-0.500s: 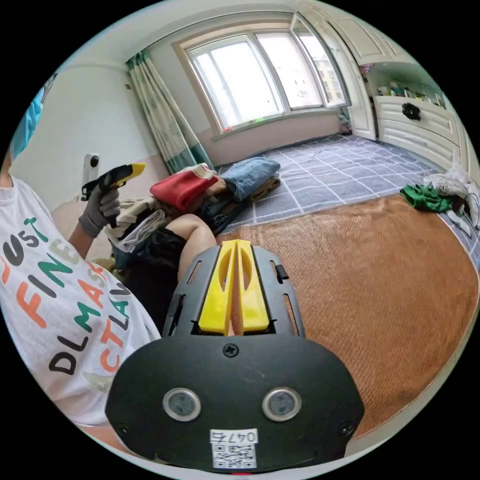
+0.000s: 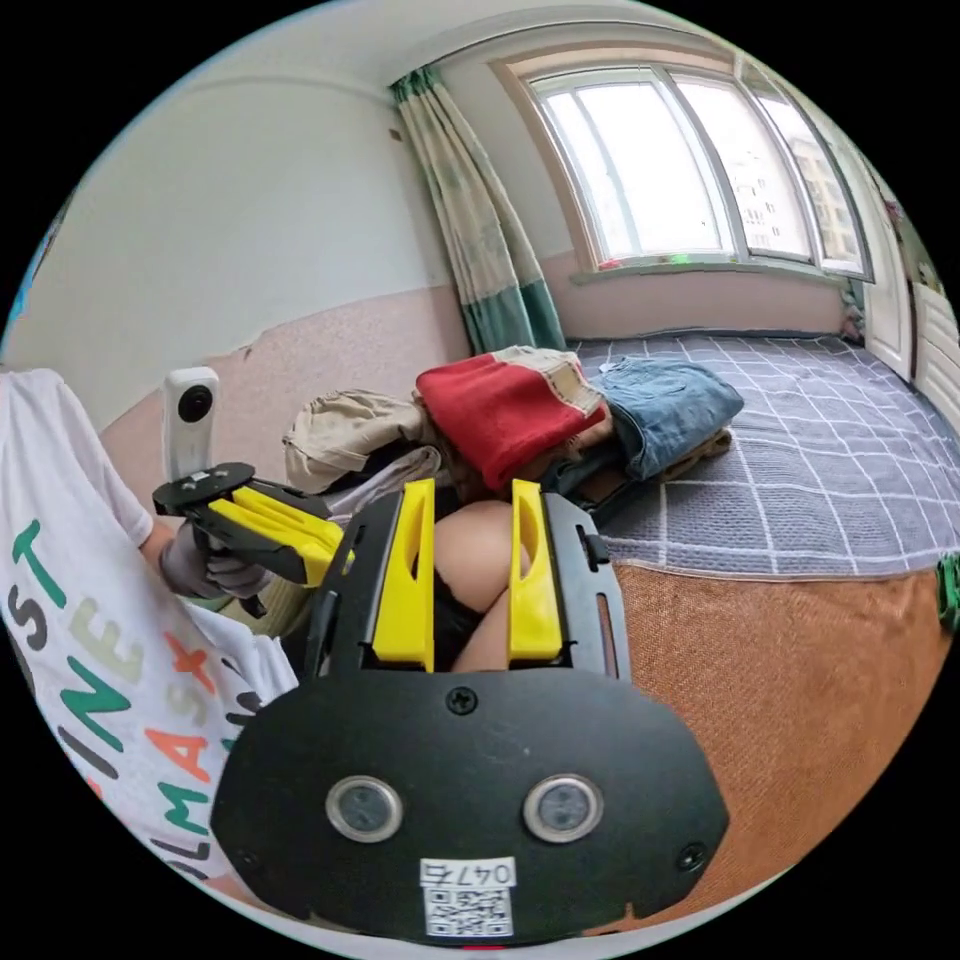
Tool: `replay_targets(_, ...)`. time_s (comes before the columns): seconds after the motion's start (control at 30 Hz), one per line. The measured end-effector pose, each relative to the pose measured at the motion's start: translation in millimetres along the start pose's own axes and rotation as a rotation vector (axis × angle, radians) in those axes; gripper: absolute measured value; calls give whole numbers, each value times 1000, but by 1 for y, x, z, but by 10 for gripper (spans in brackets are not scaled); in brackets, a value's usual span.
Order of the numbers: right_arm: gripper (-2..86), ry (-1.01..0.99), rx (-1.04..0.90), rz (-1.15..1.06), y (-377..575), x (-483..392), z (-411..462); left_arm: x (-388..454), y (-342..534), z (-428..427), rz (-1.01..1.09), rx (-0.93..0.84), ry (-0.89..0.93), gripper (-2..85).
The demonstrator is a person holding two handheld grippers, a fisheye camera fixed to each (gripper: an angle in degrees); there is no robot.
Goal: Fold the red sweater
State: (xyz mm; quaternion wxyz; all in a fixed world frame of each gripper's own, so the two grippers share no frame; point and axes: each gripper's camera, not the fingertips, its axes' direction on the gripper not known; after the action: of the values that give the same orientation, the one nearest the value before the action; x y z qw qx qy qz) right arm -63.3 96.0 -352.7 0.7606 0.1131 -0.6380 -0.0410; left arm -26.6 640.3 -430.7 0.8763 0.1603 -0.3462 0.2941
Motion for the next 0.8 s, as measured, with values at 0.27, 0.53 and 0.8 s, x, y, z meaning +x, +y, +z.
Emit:
replay_targets(0.27,56,-122,-308,110,-75,13,139,-35,1,-67,-226,-35,-130,-10)
replay_targets(0.53,-4,220,-175,-29,-108,10,3,32,-59,-69,-78,-56,-165,-10)
replay_targets(0.8,120,770,-290,395,20,113,-138,115,-122,-40,59,-24,-84,-10)
